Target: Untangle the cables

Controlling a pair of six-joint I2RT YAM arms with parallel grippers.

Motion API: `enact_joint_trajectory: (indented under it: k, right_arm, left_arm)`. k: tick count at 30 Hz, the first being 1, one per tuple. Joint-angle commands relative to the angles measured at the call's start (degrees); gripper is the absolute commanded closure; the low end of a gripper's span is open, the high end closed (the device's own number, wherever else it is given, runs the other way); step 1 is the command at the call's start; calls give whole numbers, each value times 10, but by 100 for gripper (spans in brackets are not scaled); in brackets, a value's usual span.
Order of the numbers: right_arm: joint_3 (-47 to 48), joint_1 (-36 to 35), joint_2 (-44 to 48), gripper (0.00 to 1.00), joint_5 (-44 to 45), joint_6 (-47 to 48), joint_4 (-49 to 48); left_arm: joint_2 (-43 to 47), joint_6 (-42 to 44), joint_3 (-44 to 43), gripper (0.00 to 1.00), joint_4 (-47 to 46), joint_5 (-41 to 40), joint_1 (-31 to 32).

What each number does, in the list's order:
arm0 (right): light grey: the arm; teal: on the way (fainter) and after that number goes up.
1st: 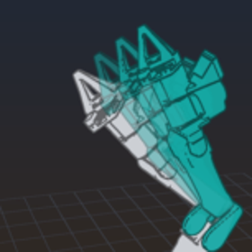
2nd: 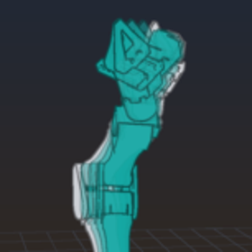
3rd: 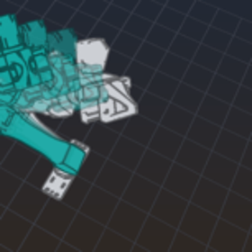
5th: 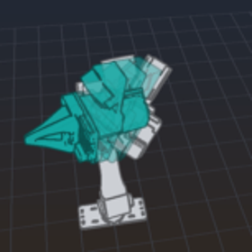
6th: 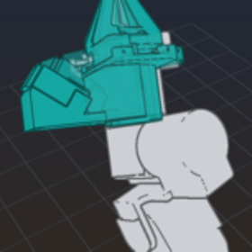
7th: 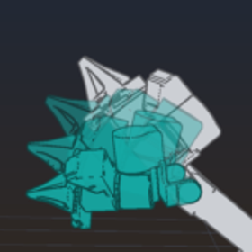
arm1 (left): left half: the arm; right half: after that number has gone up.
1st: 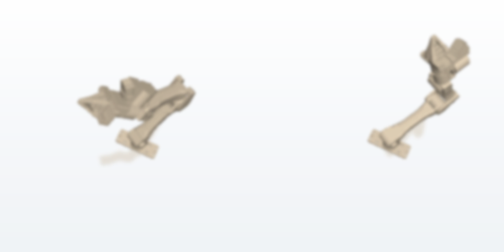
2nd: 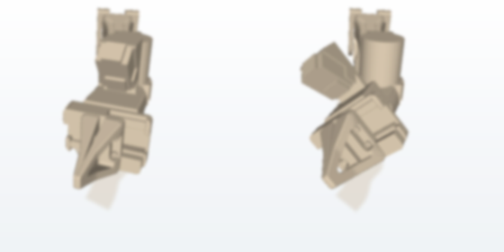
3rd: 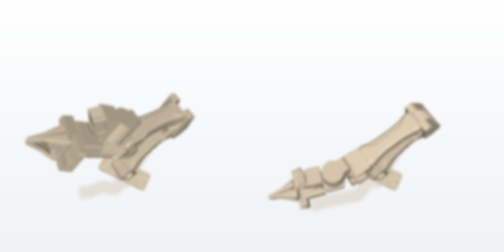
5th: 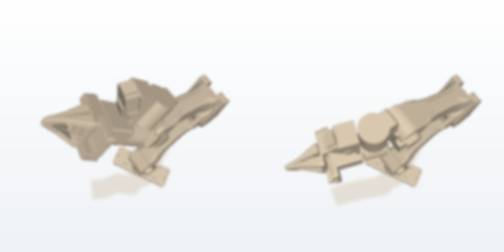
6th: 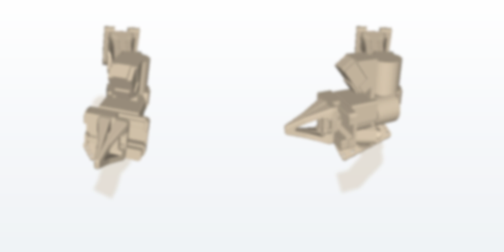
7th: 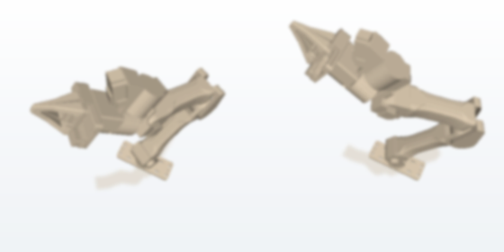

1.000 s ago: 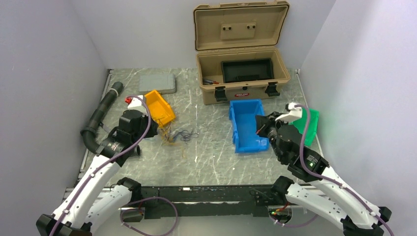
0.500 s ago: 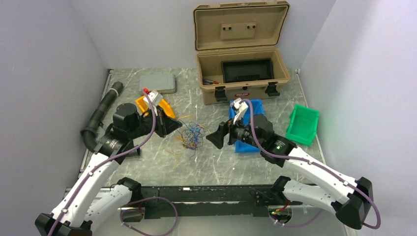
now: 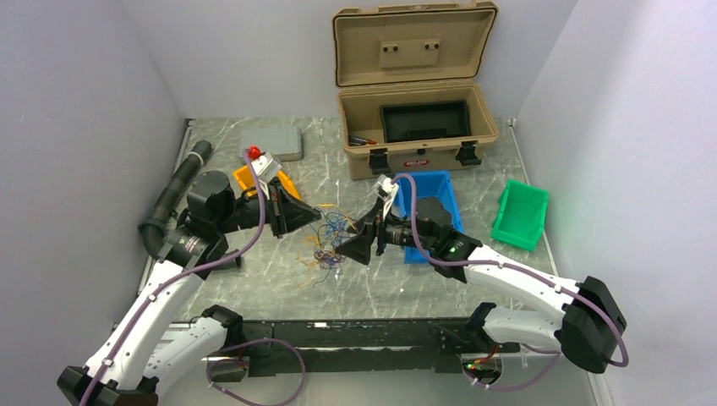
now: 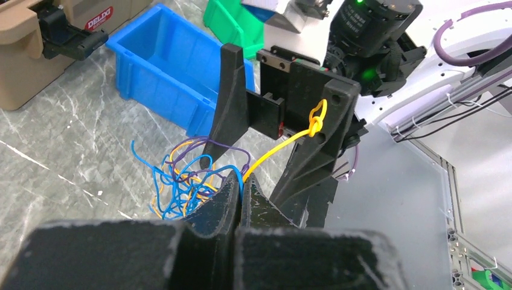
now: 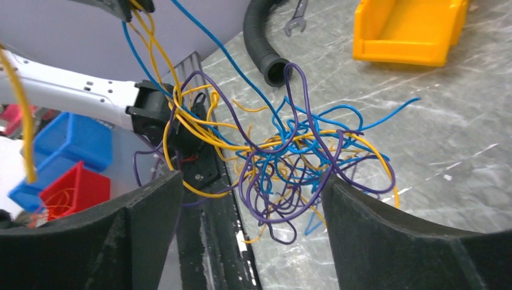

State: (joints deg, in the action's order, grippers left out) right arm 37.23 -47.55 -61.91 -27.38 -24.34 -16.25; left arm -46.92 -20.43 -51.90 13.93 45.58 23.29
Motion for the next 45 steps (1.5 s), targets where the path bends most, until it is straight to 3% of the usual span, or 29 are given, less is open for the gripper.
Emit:
enact_joint_trajectory:
  k: [1, 2, 4, 5, 10, 13, 16, 19, 23, 29, 31, 34, 35, 45]
  right_arm:
    - [12, -2, -30, 33, -25, -22, -80]
    - [13, -2, -34, 57, -14, -25, -77]
    - [13, -2, -29, 93, 45, -33, -55]
    - [13, -2, -21, 100, 96, -41, -34]
    - [1, 0, 70, 100, 458, -101, 149]
    - [1, 2, 129, 100, 642, -185, 295]
    - [-3, 4, 189, 100, 730, -228, 379]
    - [-9, 5, 249, 100, 768, -254, 423]
    - [-20, 5, 305, 100, 750, -187, 388]
    - [-36, 5, 305, 100, 477, -20, 235]
    - [-37, 5, 278, 83, 385, 13, 201]
    - [-31, 5, 223, 32, 274, 36, 167]
    - [-27, 5, 202, 21, 248, 35, 159]
    - [-24, 5, 86, 3, 88, 17, 6]
  left_arm:
    - [-2, 0, -31, 100, -39, 18, 3]
    - [-2, 0, -33, 100, -36, 10, 3]
    - [-1, 5, -41, 100, -6, -32, 3]
    - [0, 8, -50, 100, 19, -69, 3]
    - [10, 17, -82, 100, 169, -422, -2]
    - [10, 4, -94, 100, 241, -588, -15]
    - [12, -5, -95, 100, 276, -670, -30]
    - [21, -15, -86, 100, 281, -698, -36]
    - [34, 8, -64, 100, 238, -605, -37]
    - [48, 48, -40, 100, 150, -413, -36]
    - [48, 67, -38, 100, 113, -298, -37]
    - [48, 72, -30, 100, 55, -143, -36]
    - [48, 73, -27, 100, 36, -99, -37]
    - [64, 103, -2, 100, -35, 56, -35]
